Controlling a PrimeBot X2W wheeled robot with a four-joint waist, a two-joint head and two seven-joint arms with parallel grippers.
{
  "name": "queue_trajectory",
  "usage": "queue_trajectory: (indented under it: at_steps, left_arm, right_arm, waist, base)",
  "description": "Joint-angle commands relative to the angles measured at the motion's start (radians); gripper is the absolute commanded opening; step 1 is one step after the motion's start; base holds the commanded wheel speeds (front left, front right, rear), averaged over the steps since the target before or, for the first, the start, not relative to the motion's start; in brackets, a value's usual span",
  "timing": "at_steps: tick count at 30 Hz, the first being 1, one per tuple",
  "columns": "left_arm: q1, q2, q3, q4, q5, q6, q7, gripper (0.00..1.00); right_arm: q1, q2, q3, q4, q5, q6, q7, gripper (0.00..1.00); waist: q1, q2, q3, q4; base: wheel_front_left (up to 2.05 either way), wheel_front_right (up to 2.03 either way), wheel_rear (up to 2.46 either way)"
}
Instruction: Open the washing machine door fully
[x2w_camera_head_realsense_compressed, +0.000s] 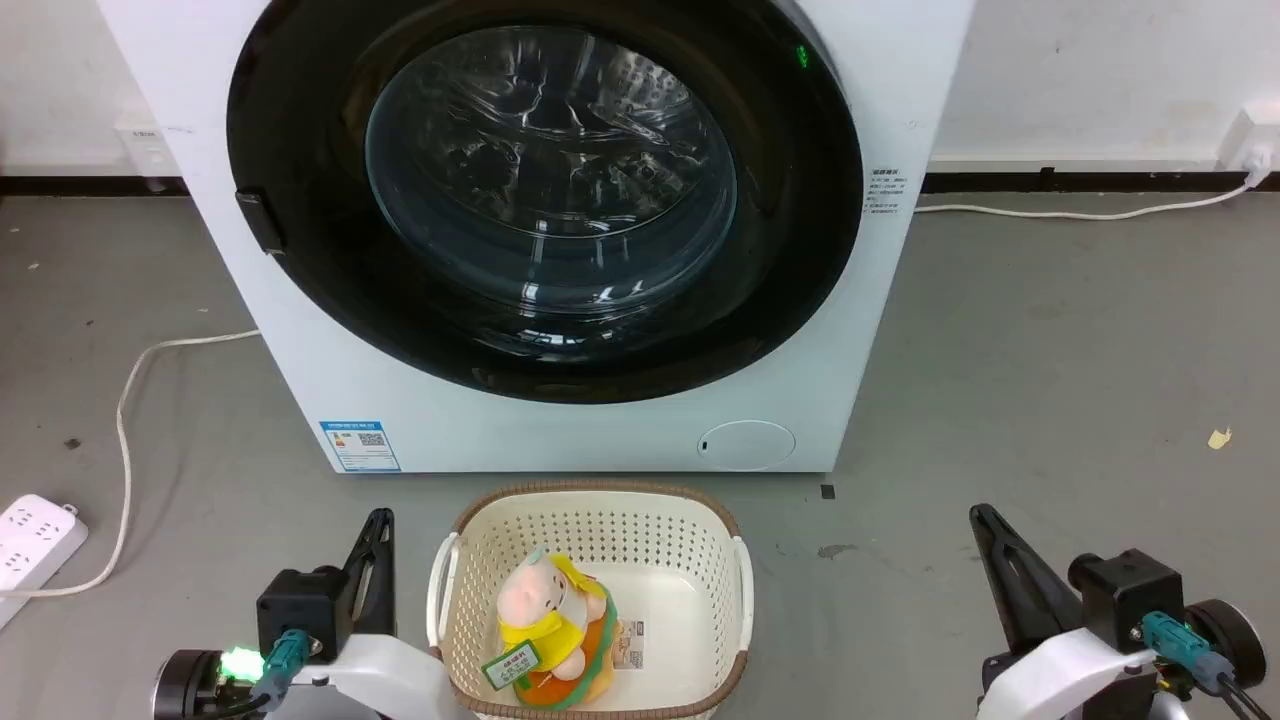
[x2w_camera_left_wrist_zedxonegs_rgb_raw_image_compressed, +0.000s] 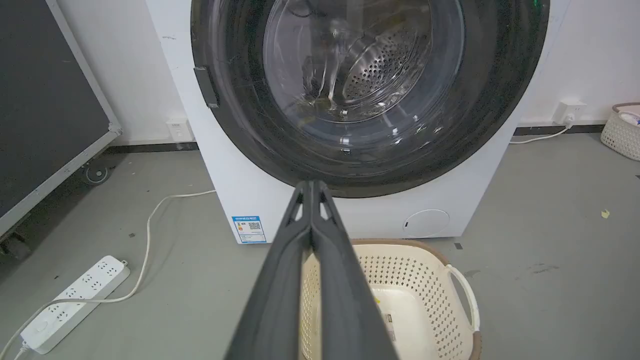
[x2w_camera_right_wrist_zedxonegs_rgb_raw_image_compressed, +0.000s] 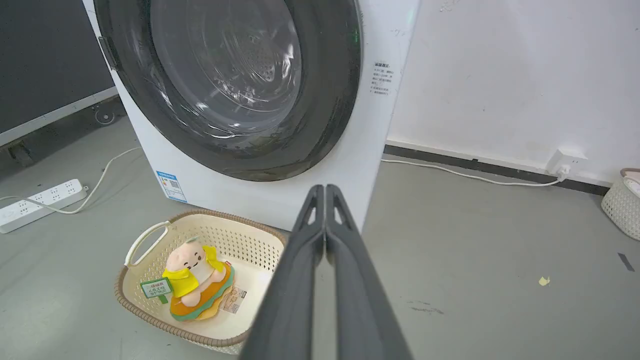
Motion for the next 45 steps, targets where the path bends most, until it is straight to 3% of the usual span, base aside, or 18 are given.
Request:
queue_trajectory:
  at_steps: [1,37,38,45]
  left_arm:
    - [-0.015,0.001,0.0,-0.004,0.003,-0.005,0.0,0.0]
    - [-0.015,0.001,0.0,-0.004,0.003,-0.005,0.0,0.0]
    - [0.0,0.0,0.0,0.0,0.0,0.0,0.0,1.0]
    - [0.0,0.0,-0.002,0.001,-0.001,0.001,-0.004,1.0]
  right_arm:
    - [-0.012,0.005,0.0,-0.005,-0.008,-0.001,0.0,0.0]
    - [-0.012,0.005,0.0,-0.005,-0.008,-0.001,0.0,0.0]
    - [0.0,0.0,0.0,0.0,0.0,0.0,0.0,1.0]
    - [0.001,0.0,0.0,0.001,0.006,0.0,-0.005,1.0]
  waist:
    - [0.0,0.0,0.0,0.0]
    - [0.0,0.0,0.0,0.0]
    - [0.0001,0.0,0.0,0.0]
    - [0.0,0.0,0.0,0.0]
  base:
    - [0.0,0.0,0.0]
    - [0.0,0.0,0.0]
    - [0.0,0.0,0.0]
    - [0.0,0.0,0.0]
